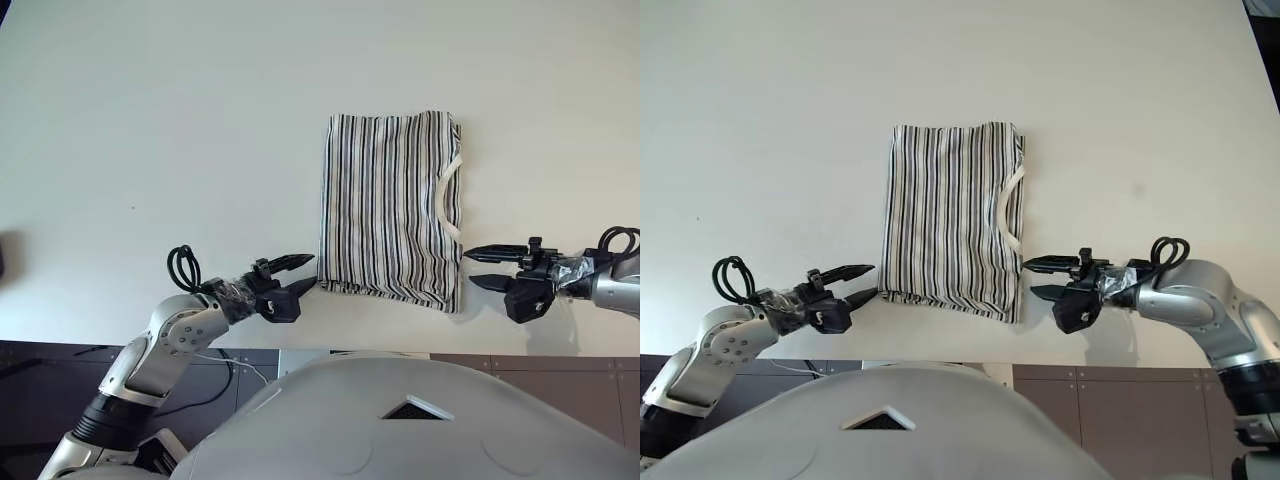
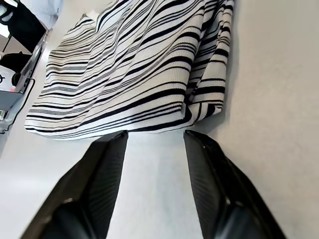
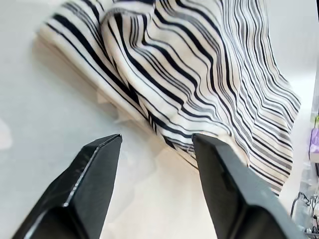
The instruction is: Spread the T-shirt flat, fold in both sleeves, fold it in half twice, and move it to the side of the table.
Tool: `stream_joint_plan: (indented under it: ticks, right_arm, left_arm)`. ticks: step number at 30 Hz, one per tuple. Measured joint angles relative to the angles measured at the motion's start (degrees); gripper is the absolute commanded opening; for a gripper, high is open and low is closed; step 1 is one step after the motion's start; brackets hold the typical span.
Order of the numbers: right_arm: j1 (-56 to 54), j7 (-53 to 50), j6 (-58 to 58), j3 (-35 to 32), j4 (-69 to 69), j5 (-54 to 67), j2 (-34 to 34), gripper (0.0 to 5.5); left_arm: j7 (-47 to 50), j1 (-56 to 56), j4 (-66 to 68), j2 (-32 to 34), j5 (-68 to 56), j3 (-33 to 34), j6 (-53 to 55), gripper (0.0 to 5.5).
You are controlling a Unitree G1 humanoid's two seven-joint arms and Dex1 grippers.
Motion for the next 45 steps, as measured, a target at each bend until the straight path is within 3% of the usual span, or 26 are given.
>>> stream_joint_plan:
  ticks: [3,9,19,26,31,37,45]
  right_arm:
    - [0.83,0.47,-0.46,1.84,-2.1,1.77,-0.39,3.68]
    - [2.9,0.71,2.59,3.16,-5.46,2.48,-0.37,3.68]
    - [1.46,-0.38,3.64,5.25,-4.06,2.75,0.59,3.68]
    - [-0.23,-1.09,1.37,6.81,-2.02,2.75,0.6,3.73]
    - [-0.23,-2.27,0.07,7.68,-1.08,1.53,1.19,2.68]
    - [-1.58,-3.75,-1.54,9.79,0.48,-0.45,3.17,1.46]
    - [-2.05,-4.19,-2.45,10.99,1.94,-1.4,3.61,0.13]
  left_arm:
    - [0.47,-1.75,1.65,0.54,1.12,-0.59,-3.23,2.94]
    - [-0.02,-7.35,5.92,4.97,2.47,-1.03,-9.69,2.94]
    - [-1.01,-15.53,10.88,5.0,3.79,-7.33,-16.53,2.94]
    - [0.14,-16.1,14.52,5.62,3.79,-7.87,-20.31,1.78]
    - [0.33,-16.36,17.39,6.32,3.65,-8.02,-22.97,0.91]
    - [-0.2,-18.08,18.02,7.17,3.44,-8.28,-23.81,0.26]
    - [-0.2,-18.71,18.1,7.17,3.33,-8.37,-23.85,0.1]
